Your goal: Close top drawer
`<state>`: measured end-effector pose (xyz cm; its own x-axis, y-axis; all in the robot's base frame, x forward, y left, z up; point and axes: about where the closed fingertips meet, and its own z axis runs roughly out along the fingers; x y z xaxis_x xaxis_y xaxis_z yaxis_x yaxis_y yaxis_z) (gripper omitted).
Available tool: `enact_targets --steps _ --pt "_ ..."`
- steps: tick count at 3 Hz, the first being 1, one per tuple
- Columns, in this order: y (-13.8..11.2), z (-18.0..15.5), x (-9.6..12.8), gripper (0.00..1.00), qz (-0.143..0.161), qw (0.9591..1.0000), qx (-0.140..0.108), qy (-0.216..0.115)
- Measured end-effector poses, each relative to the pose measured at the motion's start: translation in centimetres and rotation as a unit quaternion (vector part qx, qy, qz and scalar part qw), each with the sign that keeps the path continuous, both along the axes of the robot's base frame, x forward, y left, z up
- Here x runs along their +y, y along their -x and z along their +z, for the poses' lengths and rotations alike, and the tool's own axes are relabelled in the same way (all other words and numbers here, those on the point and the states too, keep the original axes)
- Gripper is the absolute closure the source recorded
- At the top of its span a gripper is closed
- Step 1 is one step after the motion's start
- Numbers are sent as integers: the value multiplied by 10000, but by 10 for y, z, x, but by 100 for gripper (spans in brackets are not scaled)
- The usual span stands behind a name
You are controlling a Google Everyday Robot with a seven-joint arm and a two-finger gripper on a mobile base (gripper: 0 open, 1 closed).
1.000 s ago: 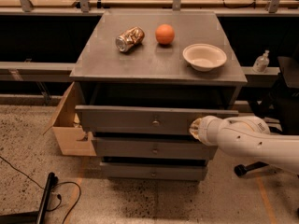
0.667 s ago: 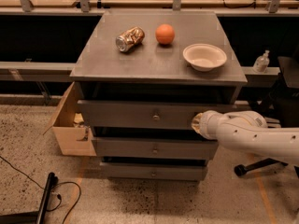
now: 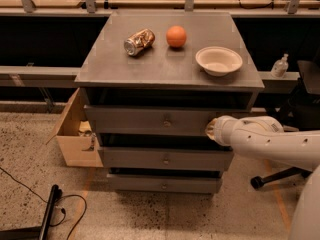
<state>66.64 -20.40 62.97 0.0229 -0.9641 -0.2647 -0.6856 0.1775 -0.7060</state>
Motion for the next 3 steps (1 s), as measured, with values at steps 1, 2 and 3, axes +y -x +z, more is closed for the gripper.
enact_targets --steps 1,2,3 --pt "22 6 8 100 -45 9996 261 -43" --pt "55 25 13 100 -216 9982 540 -145" --pt "83 54 18 100 -403 9960 721 -347"
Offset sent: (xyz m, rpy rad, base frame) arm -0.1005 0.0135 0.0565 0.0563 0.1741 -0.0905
